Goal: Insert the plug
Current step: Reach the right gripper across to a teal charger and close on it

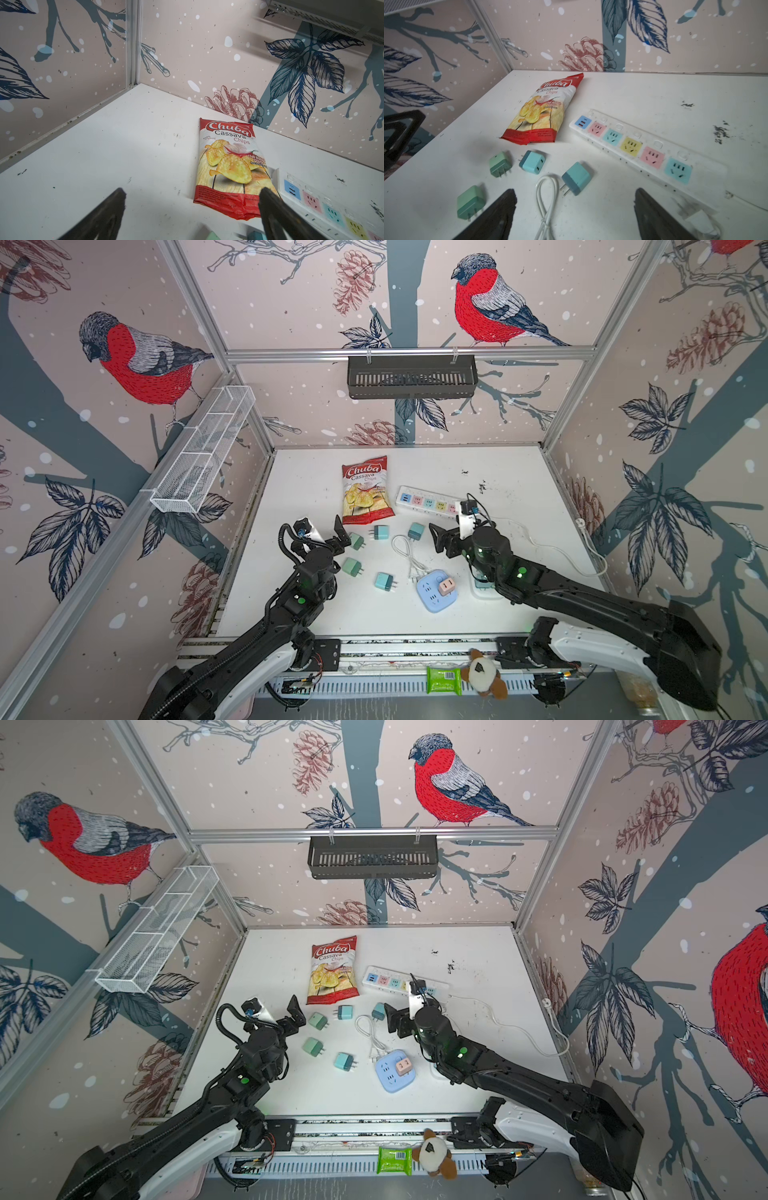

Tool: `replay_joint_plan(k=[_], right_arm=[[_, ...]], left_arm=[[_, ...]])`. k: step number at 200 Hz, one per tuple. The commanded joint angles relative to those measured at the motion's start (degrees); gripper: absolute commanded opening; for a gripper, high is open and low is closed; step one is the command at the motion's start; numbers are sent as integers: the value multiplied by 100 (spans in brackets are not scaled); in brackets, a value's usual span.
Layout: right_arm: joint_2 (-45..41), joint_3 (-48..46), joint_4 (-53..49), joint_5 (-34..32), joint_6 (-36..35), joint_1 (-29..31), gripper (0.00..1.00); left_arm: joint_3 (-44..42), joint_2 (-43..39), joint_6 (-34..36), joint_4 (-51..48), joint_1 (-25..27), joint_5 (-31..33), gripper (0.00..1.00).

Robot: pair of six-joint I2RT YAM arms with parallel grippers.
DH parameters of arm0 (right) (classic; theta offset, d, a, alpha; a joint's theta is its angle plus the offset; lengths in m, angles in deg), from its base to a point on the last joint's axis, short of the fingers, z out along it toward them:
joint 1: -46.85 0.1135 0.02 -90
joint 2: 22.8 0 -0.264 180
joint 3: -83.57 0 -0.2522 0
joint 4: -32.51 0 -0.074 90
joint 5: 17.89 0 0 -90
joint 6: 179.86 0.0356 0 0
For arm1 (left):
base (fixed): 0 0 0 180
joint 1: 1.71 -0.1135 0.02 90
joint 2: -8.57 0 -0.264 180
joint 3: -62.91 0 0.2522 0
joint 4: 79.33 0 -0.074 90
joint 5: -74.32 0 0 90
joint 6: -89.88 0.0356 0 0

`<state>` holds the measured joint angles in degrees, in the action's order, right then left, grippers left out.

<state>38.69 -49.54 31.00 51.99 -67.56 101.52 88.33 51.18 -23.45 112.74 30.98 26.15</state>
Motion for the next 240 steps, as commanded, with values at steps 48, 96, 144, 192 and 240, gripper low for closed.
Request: replay_joint_plan(k=[48,96,144,192,240], right_arm=[[504,583,-896,-907,432,2065,89],[987,594,-672,-597,672,2380,90],[2189,1051,-976,-684,984,2721,87],[2971,1439,-909,-395,860,2736,84],[3434,1623,-611,469,583,2122,84]], left_arm=[[-83,-154,-483,-91,-309,-300,99],[-131,-234,-919,-322,-737,-662,98],[-166,-456,-882,-384,-737,-555,98],[-132,-484,-868,-363,-729,-624,98],[-103,-479,-921,-405,-731,-718,98]])
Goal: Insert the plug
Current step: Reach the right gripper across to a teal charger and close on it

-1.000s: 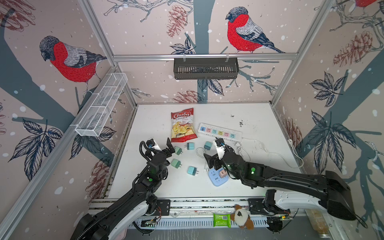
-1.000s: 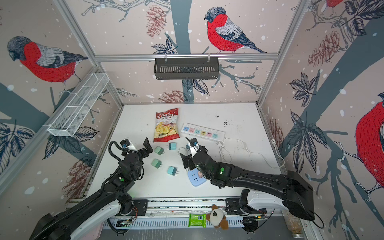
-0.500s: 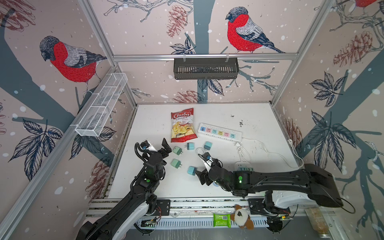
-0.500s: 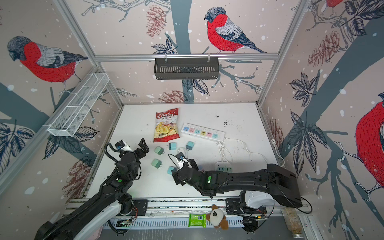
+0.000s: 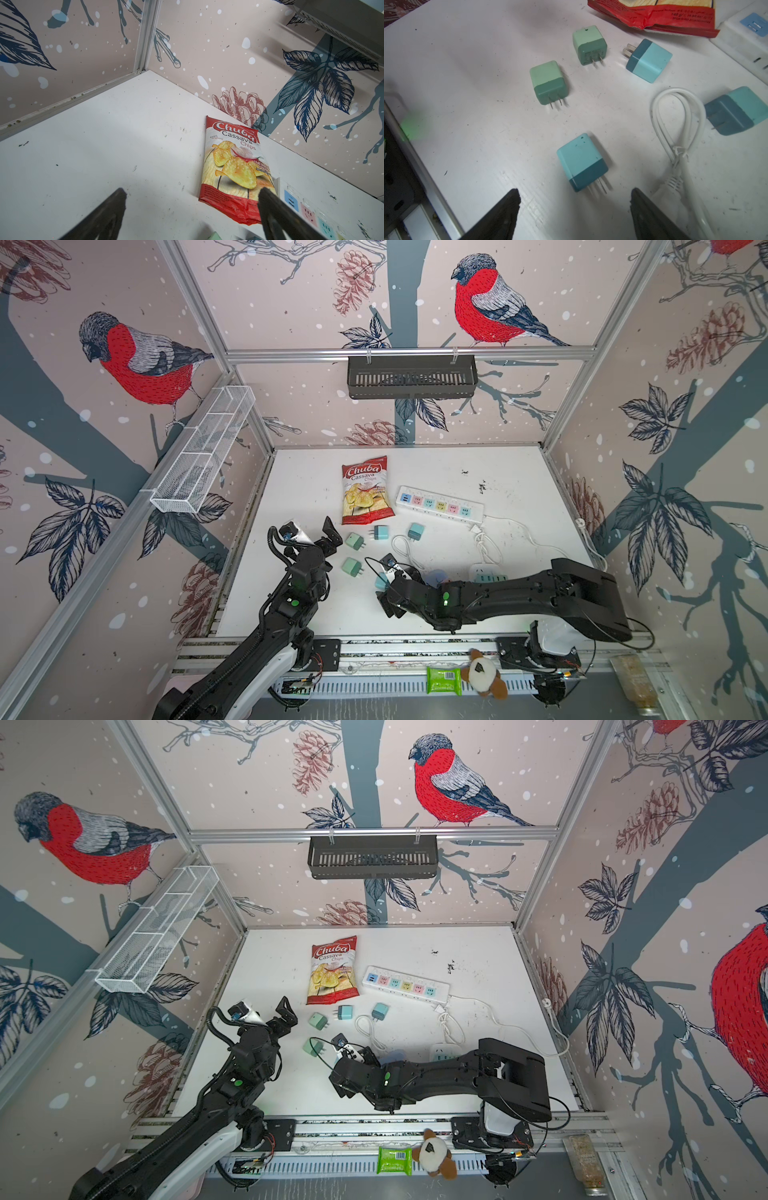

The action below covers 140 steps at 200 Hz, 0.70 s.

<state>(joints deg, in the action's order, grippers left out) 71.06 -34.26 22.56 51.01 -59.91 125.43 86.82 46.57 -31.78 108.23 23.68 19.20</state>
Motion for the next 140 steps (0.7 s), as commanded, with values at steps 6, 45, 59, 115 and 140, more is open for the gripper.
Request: replay_joint_plan(k=[6,45,59,115,140], right_arm=[[302,150,227,693,-229,-361,83],[906,532,160,1325,-629,-767,83],[1046,594,155,1499,-777,-818,83],[1399,811,43,1769,-1061,-723,75],[1334,798,-17,1646,-1069,-605,72]], left_arm=[[48,-14,-89,31,-3,-8,98],[57,-71,-36,-10,-2,70,98],[63,-82,-10,-14,-6,101,98],[70,-12,10,-6,0,121,98],[92,-7,50,-12,-3,142,98]])
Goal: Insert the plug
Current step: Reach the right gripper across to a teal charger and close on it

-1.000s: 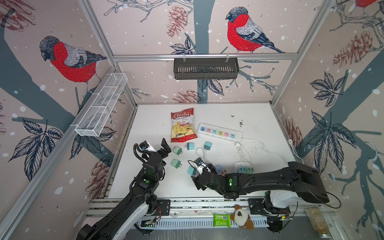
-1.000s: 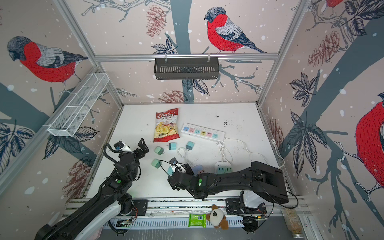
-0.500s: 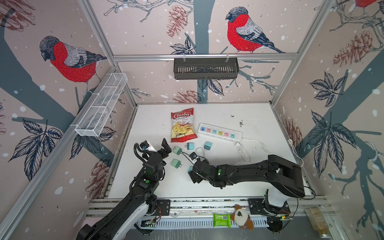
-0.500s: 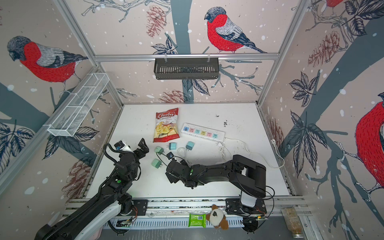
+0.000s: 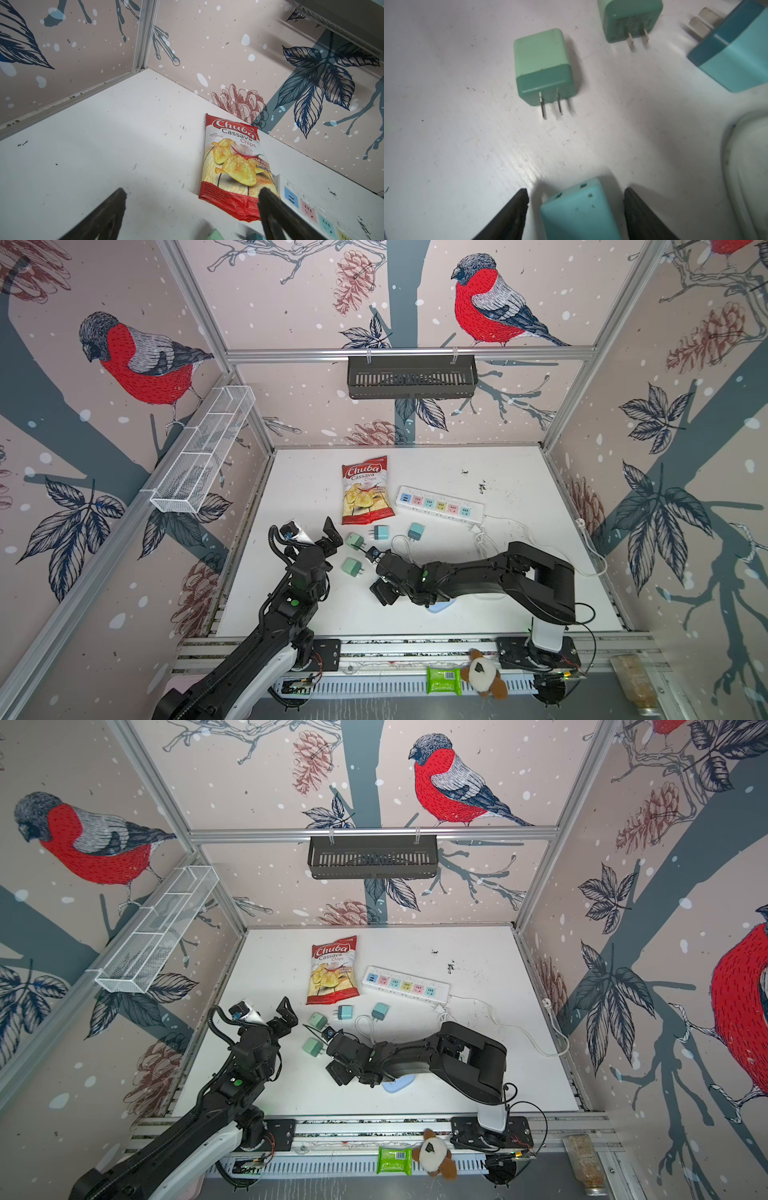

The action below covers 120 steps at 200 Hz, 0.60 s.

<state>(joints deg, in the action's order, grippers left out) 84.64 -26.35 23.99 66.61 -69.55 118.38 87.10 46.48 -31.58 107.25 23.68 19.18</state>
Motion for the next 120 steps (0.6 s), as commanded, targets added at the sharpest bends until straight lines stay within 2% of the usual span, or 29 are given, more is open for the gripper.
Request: replay_joint_plan(k=[1,34,120], right_arm=[[-31,5,-161,80,-102,104,72],[-258,-108,-120,9,-51,153,67],[-144,-76,-189,-4,-51,142,66]], left_arm=[[64,-1,32,85,-5,144,98],[67,-64,35,19,-5,171,98],[65,-126,23,-1,1,155,98]])
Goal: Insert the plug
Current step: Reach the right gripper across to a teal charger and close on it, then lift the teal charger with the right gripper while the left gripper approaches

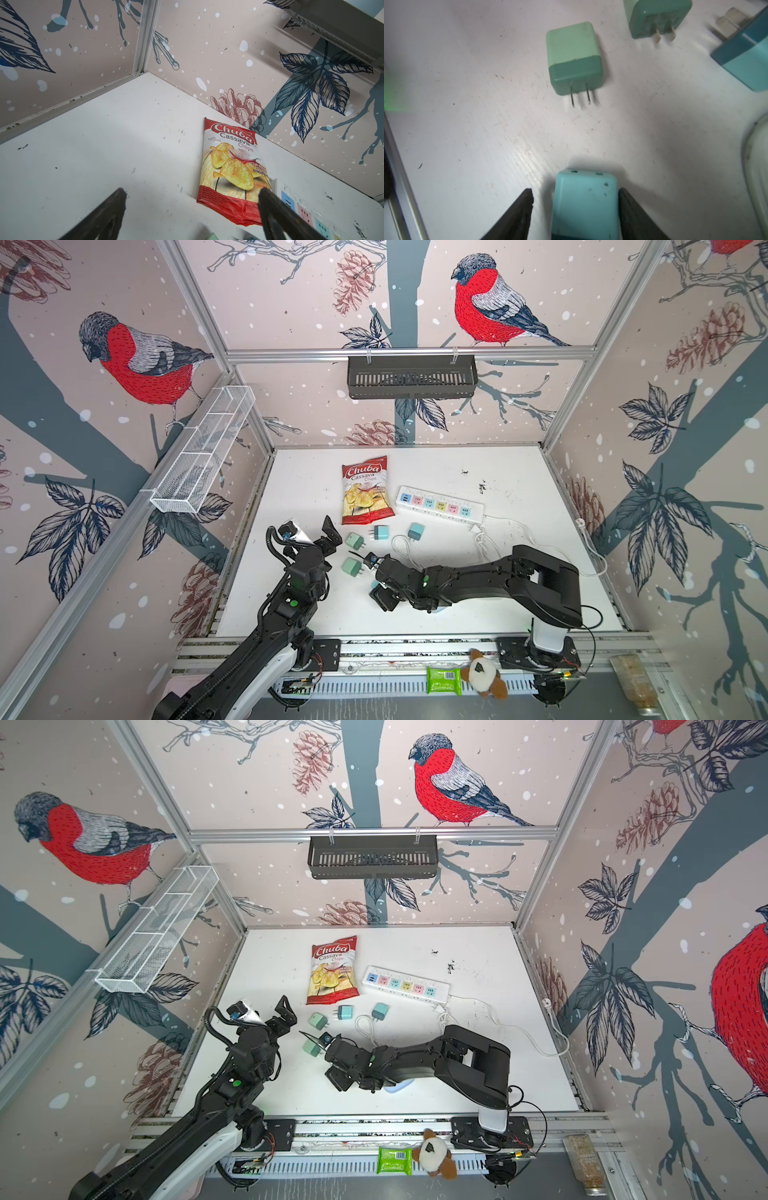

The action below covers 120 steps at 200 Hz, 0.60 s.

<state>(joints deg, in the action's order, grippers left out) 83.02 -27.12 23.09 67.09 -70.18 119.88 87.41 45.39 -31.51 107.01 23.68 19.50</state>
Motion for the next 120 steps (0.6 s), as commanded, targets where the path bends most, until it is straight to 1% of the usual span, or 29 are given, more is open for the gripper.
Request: replay_joint_plan(k=[1,13,37,54,92,120], right_arm=[[13,-4,-100,-52,11,-9,66],[-7,-51,-84,-64,25,-9,63],[-43,-165,-4,-70,71,-8,53],[-36,-206,14,-87,95,5,48],[15,-233,80,-144,40,-9,40],[-181,-332,182,-223,-49,10,33]], left_arm=[[38,-17,18,26,1,121,98],[32,-17,19,25,1,118,98],[33,-8,9,14,4,112,98],[30,5,-10,32,1,74,98],[44,58,-7,53,-4,49,98],[101,129,46,75,1,-139,99]])
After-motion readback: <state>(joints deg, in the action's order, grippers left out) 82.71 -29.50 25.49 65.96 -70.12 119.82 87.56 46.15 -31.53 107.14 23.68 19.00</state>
